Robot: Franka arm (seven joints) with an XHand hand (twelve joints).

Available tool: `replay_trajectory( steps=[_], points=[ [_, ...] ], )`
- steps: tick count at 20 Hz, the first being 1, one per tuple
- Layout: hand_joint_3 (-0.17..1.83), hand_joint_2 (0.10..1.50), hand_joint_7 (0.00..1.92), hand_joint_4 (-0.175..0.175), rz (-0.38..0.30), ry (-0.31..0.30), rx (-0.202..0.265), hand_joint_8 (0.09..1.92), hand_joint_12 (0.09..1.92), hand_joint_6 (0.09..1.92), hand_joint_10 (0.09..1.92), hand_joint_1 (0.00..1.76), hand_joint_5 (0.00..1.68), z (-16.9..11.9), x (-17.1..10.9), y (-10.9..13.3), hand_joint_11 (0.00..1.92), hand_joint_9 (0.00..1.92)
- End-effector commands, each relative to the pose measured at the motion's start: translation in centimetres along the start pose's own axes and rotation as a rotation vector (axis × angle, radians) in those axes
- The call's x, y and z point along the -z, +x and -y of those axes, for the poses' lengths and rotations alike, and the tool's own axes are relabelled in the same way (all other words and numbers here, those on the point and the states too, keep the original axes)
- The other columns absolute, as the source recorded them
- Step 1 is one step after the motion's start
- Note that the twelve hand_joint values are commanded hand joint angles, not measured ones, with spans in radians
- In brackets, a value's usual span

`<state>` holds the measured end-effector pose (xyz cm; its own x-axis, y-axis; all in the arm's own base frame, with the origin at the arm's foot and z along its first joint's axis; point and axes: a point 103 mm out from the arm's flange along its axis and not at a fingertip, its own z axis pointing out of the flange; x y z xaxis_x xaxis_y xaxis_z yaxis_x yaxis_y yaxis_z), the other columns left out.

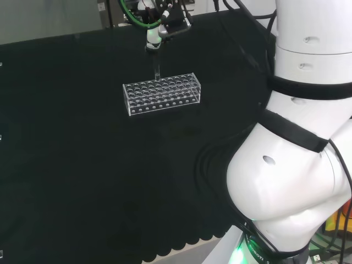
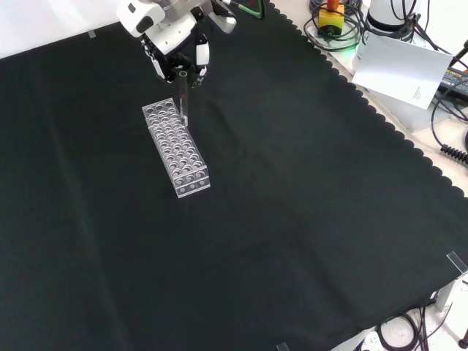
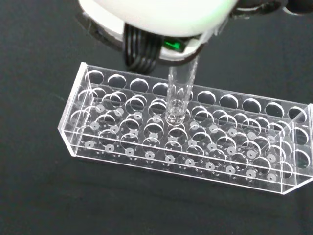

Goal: Put the test tube back in the rack.

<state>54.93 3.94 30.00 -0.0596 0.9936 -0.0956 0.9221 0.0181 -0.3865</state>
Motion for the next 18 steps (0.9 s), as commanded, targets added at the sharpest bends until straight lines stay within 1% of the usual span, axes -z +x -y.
replay_trajectory(
  steps=[1, 7, 12, 18],
  points=[
    [0.65, 0.61, 1.82, -0.175, 0.004, 0.021, -0.003, 0.38, 0.77, 0.32, 0.29, 1.24, 1.45, -0.5, -0.9, -0.1, 1.34, 1.75],
    [0.65, 0.61, 1.82, -0.175, 0.005, 0.043, -0.011, 0.38, 0.77, 0.32, 0.29, 1.24, 1.45, -1.3, -1.9, -0.6, 1.34, 1.75],
    [0.65, 0.61, 1.82, -0.175, -0.002, 0.049, -0.021, 0.38, 0.77, 0.32, 0.29, 1.24, 1.45, -2.0, -2.2, -1.1, 1.34, 1.75],
    [0.65, 0.6, 1.82, -0.175, -0.031, 0.053, -0.031, 0.38, 0.77, 0.32, 0.29, 1.24, 1.45, -2.8, -2.4, -1.4, 1.34, 1.75]
  ],
)
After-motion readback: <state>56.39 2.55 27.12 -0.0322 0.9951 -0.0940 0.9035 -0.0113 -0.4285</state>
